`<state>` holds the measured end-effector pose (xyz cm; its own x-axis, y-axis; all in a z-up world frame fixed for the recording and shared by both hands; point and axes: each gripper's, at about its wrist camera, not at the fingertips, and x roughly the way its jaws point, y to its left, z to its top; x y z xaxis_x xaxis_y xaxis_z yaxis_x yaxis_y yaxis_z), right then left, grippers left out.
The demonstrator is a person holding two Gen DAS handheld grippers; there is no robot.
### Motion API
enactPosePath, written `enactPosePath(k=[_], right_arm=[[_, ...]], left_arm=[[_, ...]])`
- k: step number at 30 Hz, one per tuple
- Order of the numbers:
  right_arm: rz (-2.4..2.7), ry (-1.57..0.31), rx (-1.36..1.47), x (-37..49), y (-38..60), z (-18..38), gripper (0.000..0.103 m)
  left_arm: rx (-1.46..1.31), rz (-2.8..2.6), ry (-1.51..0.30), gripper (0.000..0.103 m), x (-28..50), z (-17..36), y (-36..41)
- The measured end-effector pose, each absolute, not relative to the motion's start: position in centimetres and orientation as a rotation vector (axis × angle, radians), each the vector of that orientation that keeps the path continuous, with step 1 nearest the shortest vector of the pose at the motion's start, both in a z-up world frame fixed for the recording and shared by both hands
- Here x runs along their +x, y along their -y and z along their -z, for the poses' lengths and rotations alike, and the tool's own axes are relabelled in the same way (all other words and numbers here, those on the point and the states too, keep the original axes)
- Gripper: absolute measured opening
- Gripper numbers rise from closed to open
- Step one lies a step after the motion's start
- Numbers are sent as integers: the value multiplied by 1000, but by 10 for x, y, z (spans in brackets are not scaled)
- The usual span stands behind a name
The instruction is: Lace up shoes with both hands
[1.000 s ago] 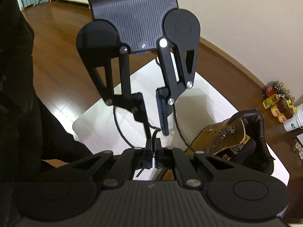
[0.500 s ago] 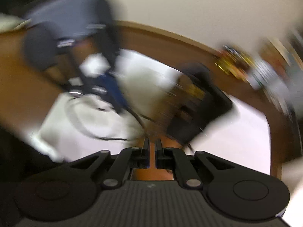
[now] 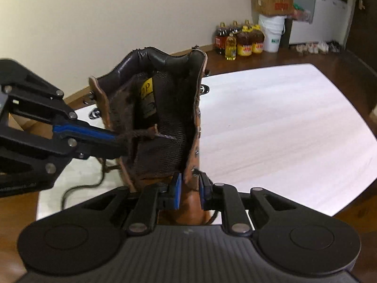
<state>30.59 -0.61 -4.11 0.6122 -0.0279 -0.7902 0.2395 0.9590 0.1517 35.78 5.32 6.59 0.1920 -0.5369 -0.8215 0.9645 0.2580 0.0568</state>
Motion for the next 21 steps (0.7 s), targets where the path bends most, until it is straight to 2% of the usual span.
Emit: enactPosePath(k=[1, 21], right_arm=[[160, -897, 270, 306, 10, 42, 26], [113, -882, 355, 295, 28, 45, 32]], left_arm=[[675, 1163, -790, 3, 357, -64, -50], [708, 1151, -874, 3, 357, -58, -47]])
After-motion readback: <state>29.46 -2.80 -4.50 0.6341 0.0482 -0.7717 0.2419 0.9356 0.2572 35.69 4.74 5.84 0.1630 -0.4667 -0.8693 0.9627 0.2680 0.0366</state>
